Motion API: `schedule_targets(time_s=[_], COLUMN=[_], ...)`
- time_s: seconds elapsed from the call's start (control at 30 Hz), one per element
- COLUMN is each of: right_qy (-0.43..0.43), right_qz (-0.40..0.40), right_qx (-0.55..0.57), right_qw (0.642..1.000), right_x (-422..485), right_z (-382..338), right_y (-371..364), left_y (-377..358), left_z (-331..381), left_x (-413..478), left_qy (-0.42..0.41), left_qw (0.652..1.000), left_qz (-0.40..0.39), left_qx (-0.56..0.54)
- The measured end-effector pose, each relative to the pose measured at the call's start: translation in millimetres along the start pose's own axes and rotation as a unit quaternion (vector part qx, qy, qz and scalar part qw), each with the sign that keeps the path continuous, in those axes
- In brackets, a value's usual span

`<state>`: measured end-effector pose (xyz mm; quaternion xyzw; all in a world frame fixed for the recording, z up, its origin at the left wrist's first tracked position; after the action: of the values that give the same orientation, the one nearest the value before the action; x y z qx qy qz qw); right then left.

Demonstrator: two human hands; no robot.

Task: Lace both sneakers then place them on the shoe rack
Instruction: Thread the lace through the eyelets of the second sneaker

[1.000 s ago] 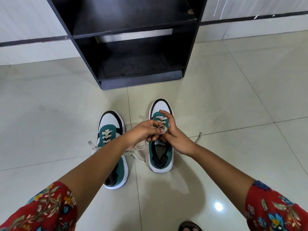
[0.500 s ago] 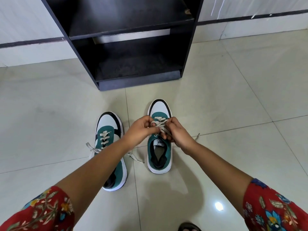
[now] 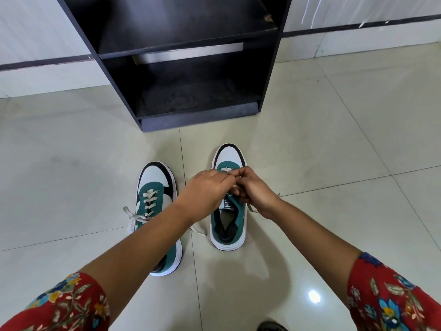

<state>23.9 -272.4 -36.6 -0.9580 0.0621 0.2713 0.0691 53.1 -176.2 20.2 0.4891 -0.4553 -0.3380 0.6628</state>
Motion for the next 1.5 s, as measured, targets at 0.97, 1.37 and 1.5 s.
schedule_targets(time_s=[0.97, 1.37, 1.5], right_qy=[0.06, 0.094, 0.131], right_qz=[0.081, 0.123, 0.103], right_qx=[0.198, -0.135, -0.39], right_qw=[0.975, 0.979, 0.906], right_x=[-27.5, -30.4, -33.1], right_z=[12.9, 6.6, 7.1], right_y=[11.9, 27.1, 21.9], left_y=[-57.4, -42.0, -29.4], left_z=[-44.7, -52.3, -40.1], left_x=[-44.1, -36.2, -27.3], left_qy=[0.561, 0.441, 0.214], left_qw=[0.418, 0.747, 0.955], left_qz=[-0.031, -0.021, -0.081], left_qx=[-0.714, -0.497, -0.187])
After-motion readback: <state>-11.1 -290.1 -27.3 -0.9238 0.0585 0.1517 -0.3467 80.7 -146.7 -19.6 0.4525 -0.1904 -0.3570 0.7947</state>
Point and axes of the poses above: each hand's wrist, its own x-axis towards the middle knuckle, its own y-axis out of the back of the hand, z = x × y, the point moved 6 cm from there along x, towards the middle knuckle, and after that the axes turned 4 degrees about -z, right-handed, at the moved point
